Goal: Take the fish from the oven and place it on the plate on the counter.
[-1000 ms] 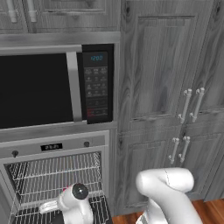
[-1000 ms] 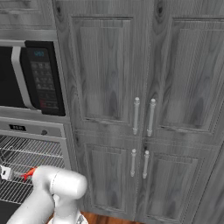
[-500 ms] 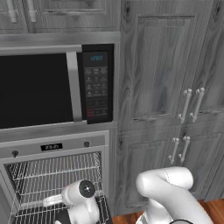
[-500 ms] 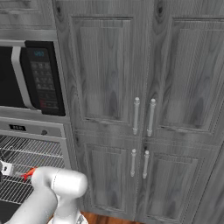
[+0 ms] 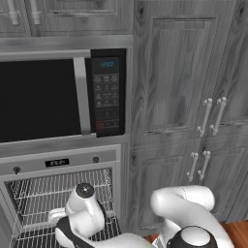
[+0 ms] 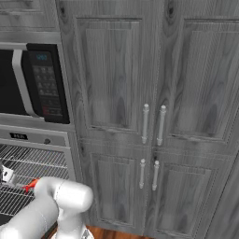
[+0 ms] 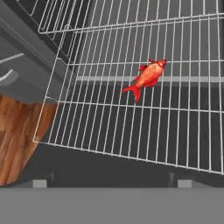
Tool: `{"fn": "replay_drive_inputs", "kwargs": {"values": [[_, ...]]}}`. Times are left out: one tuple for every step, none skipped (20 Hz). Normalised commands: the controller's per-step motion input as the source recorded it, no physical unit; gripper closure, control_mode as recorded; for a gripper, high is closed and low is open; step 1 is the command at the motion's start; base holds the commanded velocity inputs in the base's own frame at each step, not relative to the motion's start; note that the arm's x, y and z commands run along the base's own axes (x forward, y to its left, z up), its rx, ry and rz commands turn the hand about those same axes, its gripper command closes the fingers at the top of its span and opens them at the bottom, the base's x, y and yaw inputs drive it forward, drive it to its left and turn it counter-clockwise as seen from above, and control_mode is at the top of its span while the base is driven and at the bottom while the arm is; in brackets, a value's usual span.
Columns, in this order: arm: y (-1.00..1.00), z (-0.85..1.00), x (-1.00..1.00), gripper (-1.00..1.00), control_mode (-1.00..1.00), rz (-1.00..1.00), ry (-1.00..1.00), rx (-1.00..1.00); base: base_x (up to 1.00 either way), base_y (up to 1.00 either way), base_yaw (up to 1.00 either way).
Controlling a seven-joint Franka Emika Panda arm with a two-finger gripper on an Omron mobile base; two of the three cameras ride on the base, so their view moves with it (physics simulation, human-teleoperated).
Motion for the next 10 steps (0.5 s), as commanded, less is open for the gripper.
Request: {"fn": "replay_drive_inputs", "kwargs": {"values": [[0.0,-0.51,0.08,-1.0,-1.0,-0.13,0.27,-0.06,0.0,0.0,0.0],[0.0,-0.53,0.09,-1.0,-1.0,-0.12,0.2,-0.02,0.0,0.0,0.0],[0.0,-0.45,0.29,-1.0,-1.0,-0.11,0.2,-0.01,0.0,0.0,0.0],[0.0,-0.44,0.36,-1.0,-1.0,-0.14,0.11,0.0,0.0,0.0,0.0],[-0.01,-0.53,0.31,-1.0,-1.0,-0.17,0.03,0.0,0.0,0.0,0.0],[-0.04,-0.63,0.24,-1.0,-1.0,-0.18,0.01,0.0,0.0,0.0,0.0],[-0.06,-0.71,0.2,-1.0,-1.0,-0.18,0.0,0.0,0.0,0.0,0.0],[-0.04,-0.72,0.09,-1.0,-1.0,-0.19,0.0,0.0,0.0,0.0,0.0],[0.0,-0.64,0.09,-1.0,-1.0,-0.2,0.0,0.0,0.0,0.0,0.0],[0.0,-0.48,0.13,-1.0,-1.0,-0.19,0.0,0.0,0.0,0.0,0.0]]}}
